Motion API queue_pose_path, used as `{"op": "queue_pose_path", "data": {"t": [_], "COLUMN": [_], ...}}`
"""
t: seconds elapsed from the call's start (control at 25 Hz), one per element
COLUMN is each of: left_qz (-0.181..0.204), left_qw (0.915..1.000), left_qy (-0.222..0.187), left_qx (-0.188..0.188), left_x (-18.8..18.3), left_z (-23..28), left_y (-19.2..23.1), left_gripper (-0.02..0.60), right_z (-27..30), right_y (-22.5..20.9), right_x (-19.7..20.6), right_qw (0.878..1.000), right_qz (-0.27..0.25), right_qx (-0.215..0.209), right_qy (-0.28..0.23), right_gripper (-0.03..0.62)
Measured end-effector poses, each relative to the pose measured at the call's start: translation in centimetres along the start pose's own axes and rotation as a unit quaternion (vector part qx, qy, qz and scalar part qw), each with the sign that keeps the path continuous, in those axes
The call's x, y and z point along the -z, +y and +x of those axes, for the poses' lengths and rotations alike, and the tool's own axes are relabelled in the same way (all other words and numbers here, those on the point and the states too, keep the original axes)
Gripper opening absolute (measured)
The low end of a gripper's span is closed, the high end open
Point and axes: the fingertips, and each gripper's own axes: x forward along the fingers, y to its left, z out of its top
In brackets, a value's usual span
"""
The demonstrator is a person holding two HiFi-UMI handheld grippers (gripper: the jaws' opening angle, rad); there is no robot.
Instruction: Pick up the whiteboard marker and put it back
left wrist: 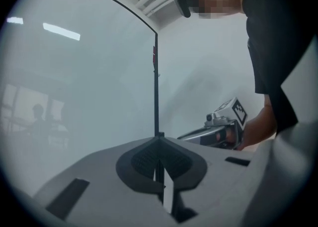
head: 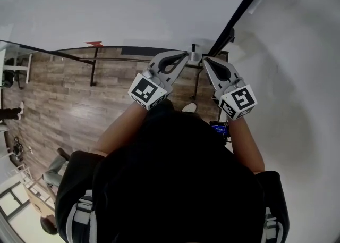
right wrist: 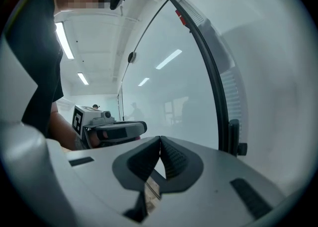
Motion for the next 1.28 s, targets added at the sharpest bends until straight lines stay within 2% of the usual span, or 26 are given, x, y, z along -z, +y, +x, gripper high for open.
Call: {"op": "queue_pose_path", "data": {"t": [0.16, 0.36, 0.6, 0.76, 1.16, 1.28], "left_qz": [-0.003, 0.001, -0.004, -0.009, -0.009, -0.027], "left_qw": [1.0, 0.9998, 0.9991, 0.9982, 0.9966, 0.9965], "left_qy": [0.003, 0.008, 0.009, 0.016, 0.023, 0.018], "left_qx": [0.001, 0.02, 0.042, 0.058, 0.078, 0.076], "left_x": [1.4, 3.1, 4.1, 4.8, 5.4, 5.6], "left_z": [0.6, 1.2, 1.9, 2.2, 2.0, 1.8], "left_y": [1.2, 2.8, 4.8, 5.6, 6.2, 6.3], "left_gripper": [0.003, 0.003, 0.003, 0.003, 0.003, 0.003], "right_z": [1.2, 3.5, 6.4, 8.0, 10.3, 10.8], "right_y": [-1.3, -3.0, -4.4, -5.6, -7.5, -8.0], "right_x": [1.6, 4.6, 9.7, 12.8, 16.7, 17.0], "right_qw": [1.0, 0.998, 0.99, 0.982, 0.969, 0.967], "right_qz": [0.009, 0.018, 0.064, 0.078, 0.093, 0.091], "right_qx": [0.011, 0.032, 0.046, 0.069, 0.107, 0.121], "right_qy": [0.018, 0.059, 0.119, 0.158, 0.201, 0.204], "right_gripper": [0.002, 0.003, 0.006, 0.061, 0.117, 0.121]}}
